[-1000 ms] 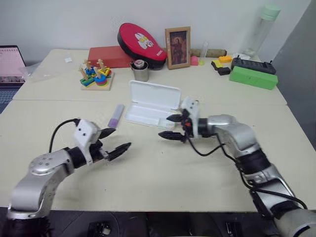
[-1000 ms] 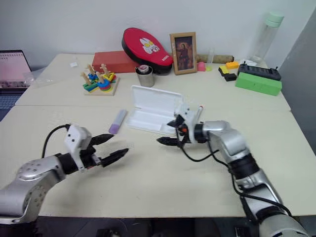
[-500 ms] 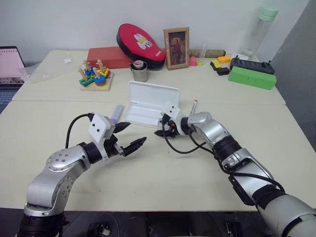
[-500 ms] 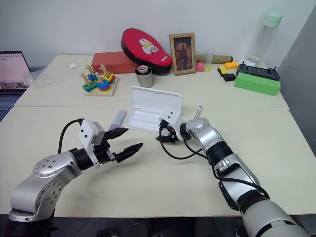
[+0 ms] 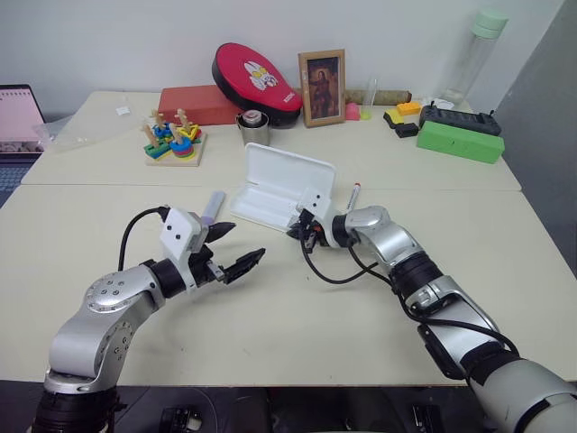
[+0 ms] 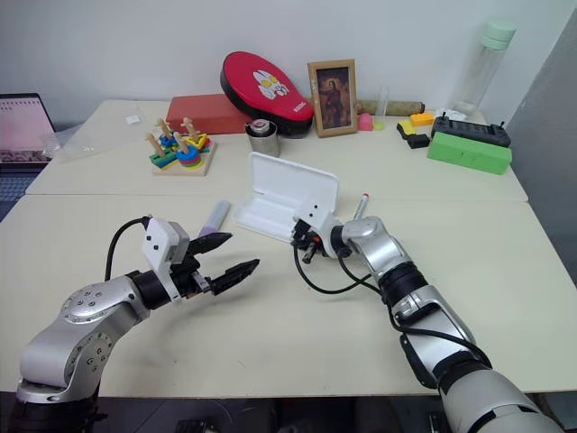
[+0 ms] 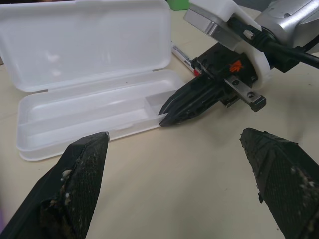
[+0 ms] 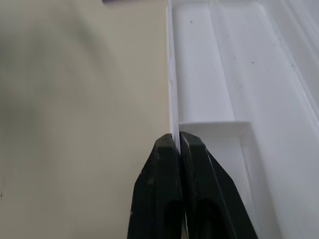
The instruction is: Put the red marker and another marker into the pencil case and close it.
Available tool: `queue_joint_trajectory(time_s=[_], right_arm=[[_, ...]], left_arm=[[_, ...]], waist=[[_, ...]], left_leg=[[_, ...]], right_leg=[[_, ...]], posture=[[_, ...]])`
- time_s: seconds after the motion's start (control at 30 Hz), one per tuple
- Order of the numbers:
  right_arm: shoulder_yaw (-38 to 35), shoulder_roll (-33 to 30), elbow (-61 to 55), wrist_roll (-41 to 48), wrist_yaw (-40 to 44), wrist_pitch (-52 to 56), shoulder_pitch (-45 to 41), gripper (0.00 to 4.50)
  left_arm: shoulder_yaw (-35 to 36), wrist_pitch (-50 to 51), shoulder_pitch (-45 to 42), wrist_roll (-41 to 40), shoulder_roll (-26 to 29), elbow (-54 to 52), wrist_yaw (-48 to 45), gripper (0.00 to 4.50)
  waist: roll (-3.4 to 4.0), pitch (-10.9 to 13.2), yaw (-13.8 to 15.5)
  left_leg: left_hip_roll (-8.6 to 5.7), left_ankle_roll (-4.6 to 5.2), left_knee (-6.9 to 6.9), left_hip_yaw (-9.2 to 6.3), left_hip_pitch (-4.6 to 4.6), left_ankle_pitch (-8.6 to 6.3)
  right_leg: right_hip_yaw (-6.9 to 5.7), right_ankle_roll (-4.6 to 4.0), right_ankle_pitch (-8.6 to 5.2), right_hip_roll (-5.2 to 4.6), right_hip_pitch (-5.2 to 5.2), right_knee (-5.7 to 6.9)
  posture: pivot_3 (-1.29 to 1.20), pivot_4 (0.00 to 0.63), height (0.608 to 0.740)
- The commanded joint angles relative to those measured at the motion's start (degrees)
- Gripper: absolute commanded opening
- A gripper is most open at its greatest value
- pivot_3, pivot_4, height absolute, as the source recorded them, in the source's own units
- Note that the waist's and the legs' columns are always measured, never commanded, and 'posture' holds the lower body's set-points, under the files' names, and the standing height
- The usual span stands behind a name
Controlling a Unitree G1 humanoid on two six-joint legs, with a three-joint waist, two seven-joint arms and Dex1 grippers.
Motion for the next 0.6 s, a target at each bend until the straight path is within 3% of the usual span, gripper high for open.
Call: queue_joint_trajectory(time_s=[0.03, 0.33, 0.6], right_arm=[[-0.30, -2.29, -12.05, 1.89, 5.50, -2.25, 3.29, 0.00], [5.73, -7.11, -32.73, 1.04, 10.05, 3.53, 15.58, 0.00], [9.61, -7.07, -32.03, -1.87, 9.33, 3.79, 17.71, 0.00]], left_arm=[[1.73, -0.85, 1.16, -0.90, 0.67, -1.73, -1.05, 4.50], [3.66, -0.14, 5.14, -1.78, 1.92, -4.59, -1.65, 4.50], [2.76, 1.37, 6.22, -2.63, 2.41, -7.02, -2.26, 4.50]], waist=[[0.00, 0.00, -0.02], [0.00, 0.00, -0.06], [-0.02, -0.01, -0.09]], left_leg=[[0.00, 0.00, 0.00, 0.00, -0.01, 0.00], [0.01, 0.00, 0.00, 0.00, 0.00, 0.00], [0.01, 0.00, 0.04, 0.00, 0.04, 0.00]], right_leg=[[0.00, 0.00, 0.00, 0.00, 0.00, -0.02], [0.00, 0.00, -0.01, 0.00, -0.02, 0.01], [0.02, 0.07, 0.00, 0.00, 0.02, 0.01]], posture=[[0.00, 0.150, 0.740], [0.00, 0.150, 0.740], [0.00, 0.150, 0.740]])
